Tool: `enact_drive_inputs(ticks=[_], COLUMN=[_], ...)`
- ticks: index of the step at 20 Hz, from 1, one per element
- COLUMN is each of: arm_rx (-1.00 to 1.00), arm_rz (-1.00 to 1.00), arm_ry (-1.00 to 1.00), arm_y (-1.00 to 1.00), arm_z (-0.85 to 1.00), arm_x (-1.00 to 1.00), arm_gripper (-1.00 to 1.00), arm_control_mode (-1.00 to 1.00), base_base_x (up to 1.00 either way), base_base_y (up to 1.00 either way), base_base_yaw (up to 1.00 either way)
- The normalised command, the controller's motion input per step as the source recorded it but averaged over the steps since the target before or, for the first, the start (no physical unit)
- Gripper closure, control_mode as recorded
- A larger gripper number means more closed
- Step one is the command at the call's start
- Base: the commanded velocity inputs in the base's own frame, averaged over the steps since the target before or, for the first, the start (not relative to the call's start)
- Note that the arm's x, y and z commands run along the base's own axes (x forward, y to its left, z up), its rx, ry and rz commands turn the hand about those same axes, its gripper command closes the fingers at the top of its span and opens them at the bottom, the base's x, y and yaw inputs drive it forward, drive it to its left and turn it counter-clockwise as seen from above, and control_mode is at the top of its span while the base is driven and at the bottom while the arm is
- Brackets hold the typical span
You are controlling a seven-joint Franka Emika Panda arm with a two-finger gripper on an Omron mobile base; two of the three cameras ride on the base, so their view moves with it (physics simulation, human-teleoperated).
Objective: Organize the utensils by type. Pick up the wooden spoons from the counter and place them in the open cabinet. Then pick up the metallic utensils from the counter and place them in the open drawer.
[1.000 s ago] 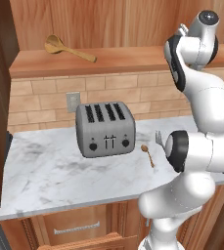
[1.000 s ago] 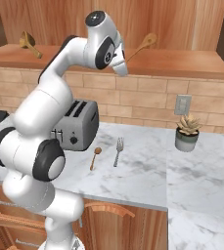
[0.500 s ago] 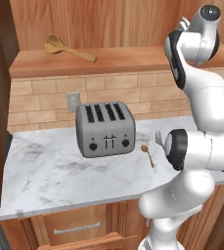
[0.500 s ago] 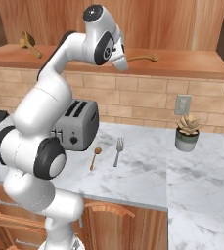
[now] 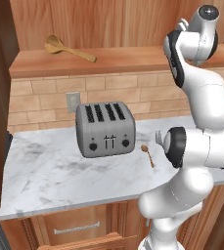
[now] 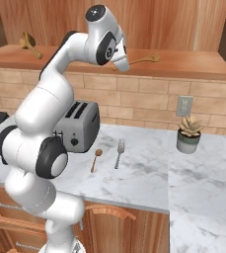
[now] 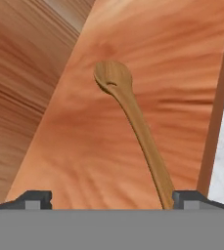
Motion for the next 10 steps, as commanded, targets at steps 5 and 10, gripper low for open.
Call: enact_drive_inputs(ticks=[5,10], arm_rx=[0.0,0.0], arm_rz=[0.0,0.0], arm_ry=[-0.11,-0.11], arm_y=[0.0,0.0], arm_z=[0.02,0.03], arm_x=[-0.05,-0.12], arm_gripper=[-1.0,-1.0], arm_control_mode=[-1.0,-1.0], base_base_x=[0.0,0.0], base_base_y=[0.0,0.0], base_base_yaw=[0.0,0.0])
